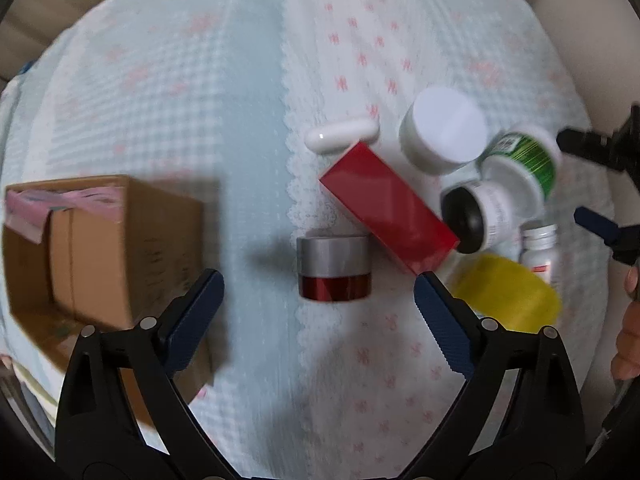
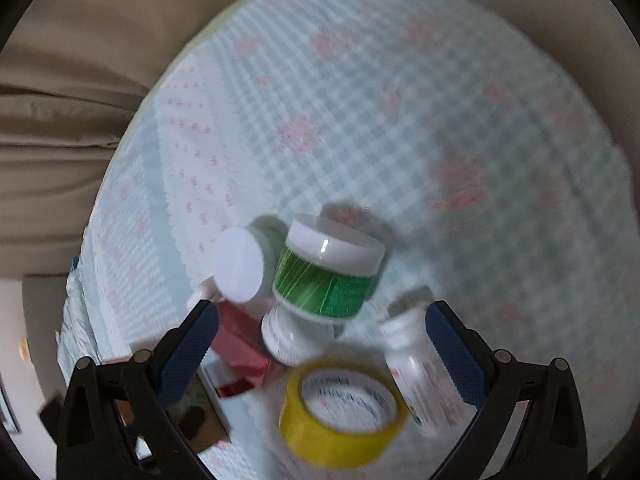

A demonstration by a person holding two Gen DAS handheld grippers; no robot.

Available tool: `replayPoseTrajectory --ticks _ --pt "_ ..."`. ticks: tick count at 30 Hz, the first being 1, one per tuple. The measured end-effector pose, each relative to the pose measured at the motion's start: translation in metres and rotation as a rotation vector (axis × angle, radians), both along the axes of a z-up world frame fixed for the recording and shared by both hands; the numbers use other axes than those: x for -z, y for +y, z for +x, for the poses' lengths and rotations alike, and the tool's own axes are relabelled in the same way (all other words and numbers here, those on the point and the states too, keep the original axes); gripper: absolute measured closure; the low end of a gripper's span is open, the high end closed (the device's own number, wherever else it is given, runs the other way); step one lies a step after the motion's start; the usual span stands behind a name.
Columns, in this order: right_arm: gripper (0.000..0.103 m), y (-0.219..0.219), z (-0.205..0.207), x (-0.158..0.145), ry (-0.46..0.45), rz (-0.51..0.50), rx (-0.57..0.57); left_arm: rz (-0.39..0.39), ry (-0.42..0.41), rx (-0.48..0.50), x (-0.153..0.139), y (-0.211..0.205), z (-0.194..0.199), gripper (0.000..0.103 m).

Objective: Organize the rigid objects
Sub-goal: 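Grasp the silver-red tape roll with left tool while right tool grasps green-labelled jar, then carry both items into the cardboard box and open both tools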

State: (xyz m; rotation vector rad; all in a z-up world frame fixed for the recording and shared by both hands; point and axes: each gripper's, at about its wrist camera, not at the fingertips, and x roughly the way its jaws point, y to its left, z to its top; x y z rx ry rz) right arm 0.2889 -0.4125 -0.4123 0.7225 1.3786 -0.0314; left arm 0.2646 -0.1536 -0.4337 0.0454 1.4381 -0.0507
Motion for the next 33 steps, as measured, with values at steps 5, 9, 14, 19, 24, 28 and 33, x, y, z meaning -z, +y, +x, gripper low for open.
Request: replayPoseTrajectory --ticks 5,9,14,19,24,28,33 --pt "0.006 0.000 0.012 0.033 0.043 0.045 0.050 -0.011 0.067 0.012 0.035 0.000 0.009 0.016" --pt "0.015 0.000 0.019 0.055 0.090 0.094 0.089 -0.022 0.100 0.024 0.052 -0.001 0.013 0.023" --pt "0.027 0.005 0.025 0.067 0.124 0.078 0.088 -0.078 0.134 0.029 0.067 -0.005 0.018 0.052" --pt "0.034 0.009 0.029 0.067 0.118 0.079 0.093 -0.093 0.133 0.028 0.071 -0.005 0.017 0.052" --pt "0.034 0.010 0.028 0.064 0.112 0.074 0.088 -0.095 0.117 0.036 0.068 -0.006 0.017 0.052" --pt "0.035 0.010 0.026 0.050 0.086 0.037 0.055 -0.106 0.096 0.035 0.050 -0.002 0.014 0.052" --pt "0.035 0.007 0.017 0.018 0.036 0.016 0.046 -0.142 0.042 0.027 0.009 0.004 0.008 0.052"
